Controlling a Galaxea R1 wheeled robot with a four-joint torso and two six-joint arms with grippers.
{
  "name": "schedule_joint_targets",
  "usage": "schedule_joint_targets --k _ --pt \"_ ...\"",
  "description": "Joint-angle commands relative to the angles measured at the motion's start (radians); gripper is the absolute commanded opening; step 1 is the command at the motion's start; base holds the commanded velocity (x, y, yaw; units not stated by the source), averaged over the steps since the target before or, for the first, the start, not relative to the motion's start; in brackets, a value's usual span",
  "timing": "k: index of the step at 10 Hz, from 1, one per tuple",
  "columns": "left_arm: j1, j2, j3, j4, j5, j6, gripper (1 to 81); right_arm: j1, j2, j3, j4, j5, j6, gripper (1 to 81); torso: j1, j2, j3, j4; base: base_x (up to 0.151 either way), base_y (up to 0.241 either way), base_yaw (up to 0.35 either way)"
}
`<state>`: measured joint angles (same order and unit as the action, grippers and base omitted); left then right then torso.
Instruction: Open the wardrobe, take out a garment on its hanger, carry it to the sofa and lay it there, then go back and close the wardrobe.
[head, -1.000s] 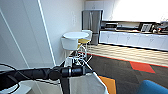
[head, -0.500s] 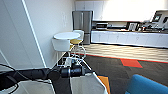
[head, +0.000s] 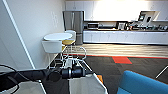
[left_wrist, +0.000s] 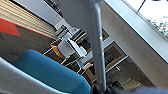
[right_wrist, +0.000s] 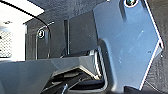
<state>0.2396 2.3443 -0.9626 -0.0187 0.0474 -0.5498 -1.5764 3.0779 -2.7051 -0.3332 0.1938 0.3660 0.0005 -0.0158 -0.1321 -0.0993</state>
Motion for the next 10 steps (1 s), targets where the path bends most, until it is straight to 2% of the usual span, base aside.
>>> schedule_joint_targets --k 1,10 --pt "-0.147 0.003 0.039 0.034 -0.034 0.022 1.0 0.020 0.008 0.004 0.003 -0.042 -0.005 81.1 0.000 0.000 0.000 0.000 0.000 0.000 -0.248" --pt "-0.137 -0.011 0.053 0.037 -0.024 0.022 1.0 0.022 0.009 0.004 0.002 -0.043 -0.005 81.1 0.000 0.000 0.000 0.000 0.000 0.000 -0.249"
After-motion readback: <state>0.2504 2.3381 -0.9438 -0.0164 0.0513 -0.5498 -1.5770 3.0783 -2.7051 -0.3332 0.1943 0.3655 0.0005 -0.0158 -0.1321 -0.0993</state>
